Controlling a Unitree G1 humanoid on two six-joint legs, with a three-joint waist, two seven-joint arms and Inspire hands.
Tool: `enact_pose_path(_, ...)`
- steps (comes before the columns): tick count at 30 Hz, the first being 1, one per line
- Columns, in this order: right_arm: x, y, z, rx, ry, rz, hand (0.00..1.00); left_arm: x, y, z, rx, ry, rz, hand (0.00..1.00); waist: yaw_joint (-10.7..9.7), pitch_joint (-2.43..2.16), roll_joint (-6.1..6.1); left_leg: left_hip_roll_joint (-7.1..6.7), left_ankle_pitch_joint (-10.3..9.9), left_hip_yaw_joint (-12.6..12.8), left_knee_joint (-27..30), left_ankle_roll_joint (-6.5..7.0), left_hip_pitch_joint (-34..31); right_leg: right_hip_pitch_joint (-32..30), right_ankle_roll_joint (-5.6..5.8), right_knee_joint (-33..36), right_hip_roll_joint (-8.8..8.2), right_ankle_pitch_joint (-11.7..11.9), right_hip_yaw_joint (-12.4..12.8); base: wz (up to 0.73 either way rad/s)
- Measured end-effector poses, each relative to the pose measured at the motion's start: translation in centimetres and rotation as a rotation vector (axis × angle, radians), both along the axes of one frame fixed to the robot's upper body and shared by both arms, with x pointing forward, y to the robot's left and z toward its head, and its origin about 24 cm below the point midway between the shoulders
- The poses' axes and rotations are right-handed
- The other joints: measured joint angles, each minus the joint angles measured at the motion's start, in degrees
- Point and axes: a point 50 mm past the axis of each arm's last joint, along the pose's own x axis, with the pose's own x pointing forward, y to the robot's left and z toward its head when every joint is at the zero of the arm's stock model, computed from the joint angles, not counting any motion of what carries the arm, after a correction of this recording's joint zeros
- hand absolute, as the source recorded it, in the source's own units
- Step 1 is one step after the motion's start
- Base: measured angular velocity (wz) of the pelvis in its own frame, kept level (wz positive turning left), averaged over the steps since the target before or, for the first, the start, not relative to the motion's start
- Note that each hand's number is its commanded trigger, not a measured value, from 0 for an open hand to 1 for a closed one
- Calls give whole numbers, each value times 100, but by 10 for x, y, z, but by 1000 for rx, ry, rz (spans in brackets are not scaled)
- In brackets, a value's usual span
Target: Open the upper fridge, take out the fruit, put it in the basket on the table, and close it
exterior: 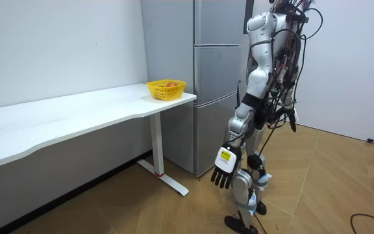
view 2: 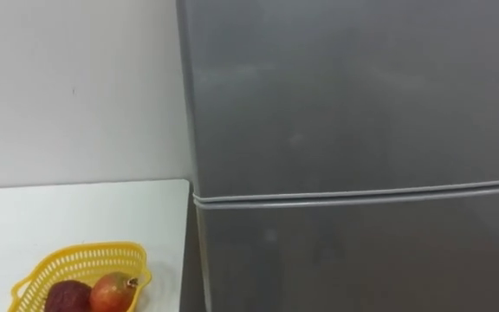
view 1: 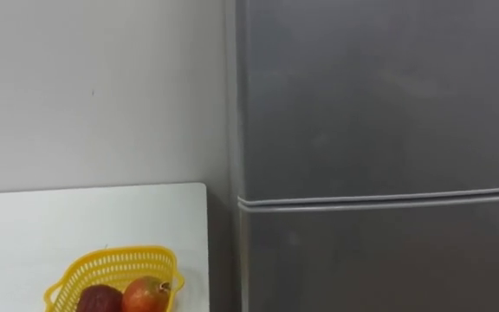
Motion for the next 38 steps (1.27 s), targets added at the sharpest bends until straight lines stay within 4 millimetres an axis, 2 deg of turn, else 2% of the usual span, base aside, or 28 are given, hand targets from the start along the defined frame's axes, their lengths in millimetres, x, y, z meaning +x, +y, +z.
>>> enact_pose_path(4, -2, 6, -2, 75, 72, 161, 0, -2, -1, 0, -18, 24, 0, 0, 96, 5, 12, 0, 0, -2, -27, 0, 89, 80, -4, -1, 1, -5, 10, -1)
enact_pose_path(8, 5, 12, -6, 140, 104, 324, 0, 0, -7, -3, -42, 46, -38, 0, 156, 3, 25, 7, 0, -7, -71, 0, 91, 71, -5, -2, 13, -7, 17, 0)
enact_pose_path(11, 10, 19, -9, 185, 115, 385, 0, 4, -10, -5, -56, 50, -44, 0, 220, 6, 53, 12, -2, -14, -93, -1, 62, 33, -4, 0, 17, 6, 15, 0)
enact_pose_path(14, 11, 20, -9, 213, 122, 413, 0, 14, -11, -7, -71, 37, -48, 0, 285, 9, 118, 7, -6, -20, -116, -2, 50, 19, 2, -1, 17, 12, 9, 0)
enact_pose_path(19, 19, 22, -10, 241, 112, 431, 0, 15, -13, -8, -85, 58, -42, 0, 289, 4, 172, 4, -5, -21, -112, -2, 39, 18, 1, -16, 12, 11, -14, 0)
enact_pose_path(28, 19, 28, -13, 289, 120, 478, 0, 13, -18, -9, -120, 98, -93, 0, 279, 7, 165, -51, -3, -196, -93, -1, 94, 148, 26, -90, -45, -26, -160, 7)
enact_pose_path(38, 24, 33, -14, 313, 139, 570, 0, 19, -23, -11, -148, 97, -139, 0, 301, 15, 129, -76, -3, -205, -93, 0, 59, 152, 57, -65, -83, -49, -230, 3)
